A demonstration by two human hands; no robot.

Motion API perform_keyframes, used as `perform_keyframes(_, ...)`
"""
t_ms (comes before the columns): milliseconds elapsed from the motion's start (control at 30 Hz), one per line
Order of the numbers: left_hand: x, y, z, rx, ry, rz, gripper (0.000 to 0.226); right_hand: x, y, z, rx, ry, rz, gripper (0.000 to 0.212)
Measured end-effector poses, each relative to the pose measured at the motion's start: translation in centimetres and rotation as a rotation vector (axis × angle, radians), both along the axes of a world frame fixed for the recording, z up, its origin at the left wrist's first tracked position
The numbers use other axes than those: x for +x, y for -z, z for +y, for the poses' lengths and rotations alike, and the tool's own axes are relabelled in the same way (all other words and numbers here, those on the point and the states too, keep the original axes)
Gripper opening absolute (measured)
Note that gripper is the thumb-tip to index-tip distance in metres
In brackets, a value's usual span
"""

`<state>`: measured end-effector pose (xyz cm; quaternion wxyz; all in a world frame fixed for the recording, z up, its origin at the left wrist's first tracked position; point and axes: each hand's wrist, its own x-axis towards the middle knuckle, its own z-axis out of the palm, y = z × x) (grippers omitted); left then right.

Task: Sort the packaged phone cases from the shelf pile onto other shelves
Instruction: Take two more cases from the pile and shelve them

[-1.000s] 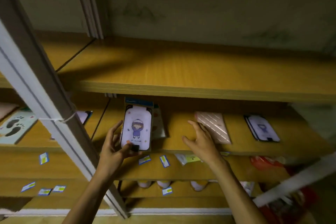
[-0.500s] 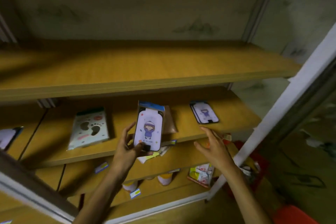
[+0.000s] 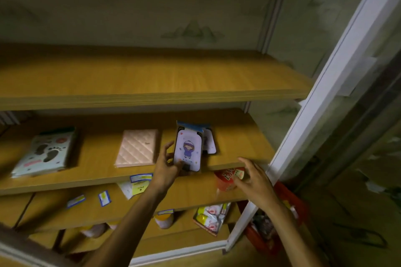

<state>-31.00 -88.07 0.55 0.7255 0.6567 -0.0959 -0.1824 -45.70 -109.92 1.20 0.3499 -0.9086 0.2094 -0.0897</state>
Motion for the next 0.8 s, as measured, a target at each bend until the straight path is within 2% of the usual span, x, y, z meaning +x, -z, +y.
perform_keyframes(300,2.2,-0.1,-7.5,0.062,-0.014,0.054,0.058,1.7,0.4,-3.7,0.065,-0.051,0.064,0.061)
perform_keyframes(367,3.0,0.0,-8.0,0.221,-0.029,-0.071,0.053,2.0,0.6,-4.4,0.076,-0.058,0.07,0.062)
perform_keyframes(467,3.7,-0.1,-8.0,0.517,-0.044,-0.365,0.046,2.6,0.5,-5.1,0.078,-0.072,0.079,0.062)
perform_keyframes(567,3.2,-0.5,-7.9,0.728,-0.046,-0.589,0.05,3.1,0.2,-5.4,0.084,-0.09,0.065,0.06)
perform_keyframes(800,2.1,-1.6,-3.5,0.896,-0.024,-0.721,0.067,4.1,0.1,-4.3,0.103,-0.135,0.026,0.058)
